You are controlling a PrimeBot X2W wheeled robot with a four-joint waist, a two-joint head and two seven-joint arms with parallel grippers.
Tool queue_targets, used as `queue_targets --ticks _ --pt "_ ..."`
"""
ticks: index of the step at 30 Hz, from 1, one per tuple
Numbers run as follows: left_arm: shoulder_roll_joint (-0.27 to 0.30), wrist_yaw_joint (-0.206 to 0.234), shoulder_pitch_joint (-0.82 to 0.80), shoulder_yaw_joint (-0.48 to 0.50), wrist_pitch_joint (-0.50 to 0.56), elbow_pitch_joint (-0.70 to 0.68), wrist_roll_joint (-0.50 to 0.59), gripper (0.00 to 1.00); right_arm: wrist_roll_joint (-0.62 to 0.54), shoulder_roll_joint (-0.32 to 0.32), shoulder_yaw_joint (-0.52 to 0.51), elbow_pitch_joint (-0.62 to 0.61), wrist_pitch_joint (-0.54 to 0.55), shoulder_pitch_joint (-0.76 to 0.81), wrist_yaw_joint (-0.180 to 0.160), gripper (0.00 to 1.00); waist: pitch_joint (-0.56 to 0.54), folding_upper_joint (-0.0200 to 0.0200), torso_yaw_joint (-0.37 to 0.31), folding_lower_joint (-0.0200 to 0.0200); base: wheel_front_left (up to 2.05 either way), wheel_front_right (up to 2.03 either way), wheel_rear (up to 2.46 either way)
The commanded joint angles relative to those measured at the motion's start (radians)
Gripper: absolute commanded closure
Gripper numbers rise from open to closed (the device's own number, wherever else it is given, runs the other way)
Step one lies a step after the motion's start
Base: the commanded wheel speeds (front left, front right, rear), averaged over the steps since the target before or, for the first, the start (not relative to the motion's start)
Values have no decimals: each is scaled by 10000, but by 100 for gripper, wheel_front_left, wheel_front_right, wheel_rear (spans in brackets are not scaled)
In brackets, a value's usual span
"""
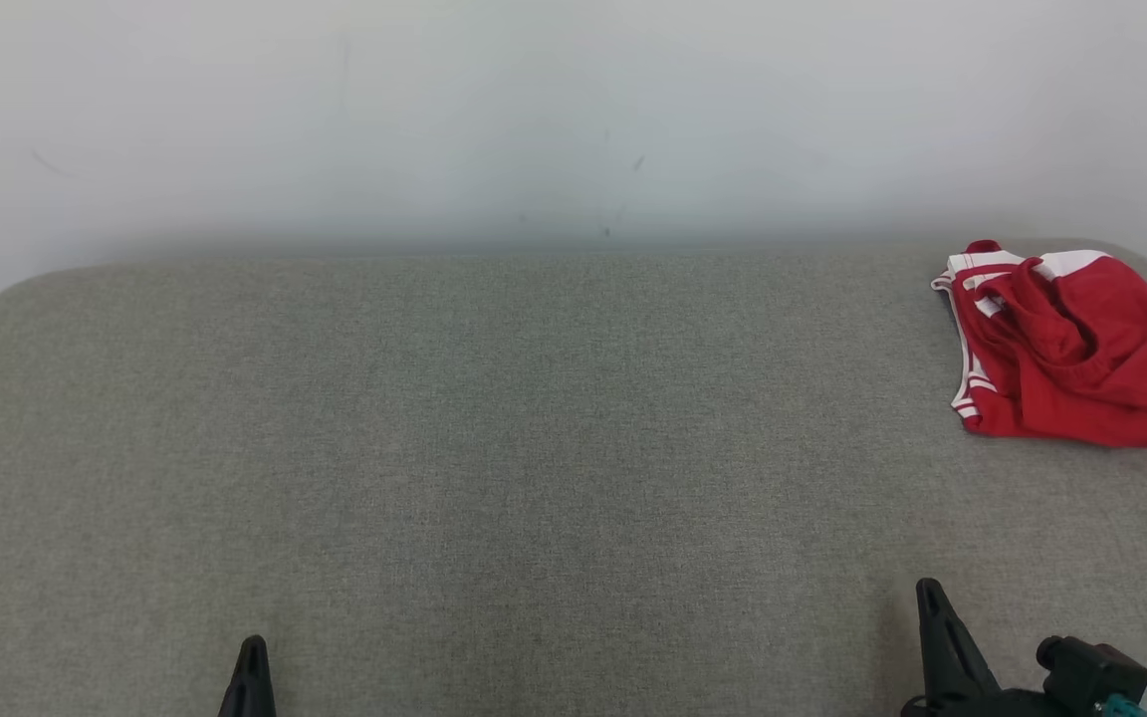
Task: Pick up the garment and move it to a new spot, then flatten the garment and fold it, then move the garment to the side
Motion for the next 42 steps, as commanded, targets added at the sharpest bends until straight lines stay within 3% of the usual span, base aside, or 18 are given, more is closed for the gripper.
queue_targets --ticks 1,42 --pt "28 -69 -239 18 44 -196 -443 100 475 2 -87 -132 121 -297 -4 100 -3 0 2 0 0 0 0" --pt "42 -348 -690 79 948 -441 -6223 100 6230 8 -873 -21 2099 -1071 -12 100 -69 0 51 0 0 0 0"
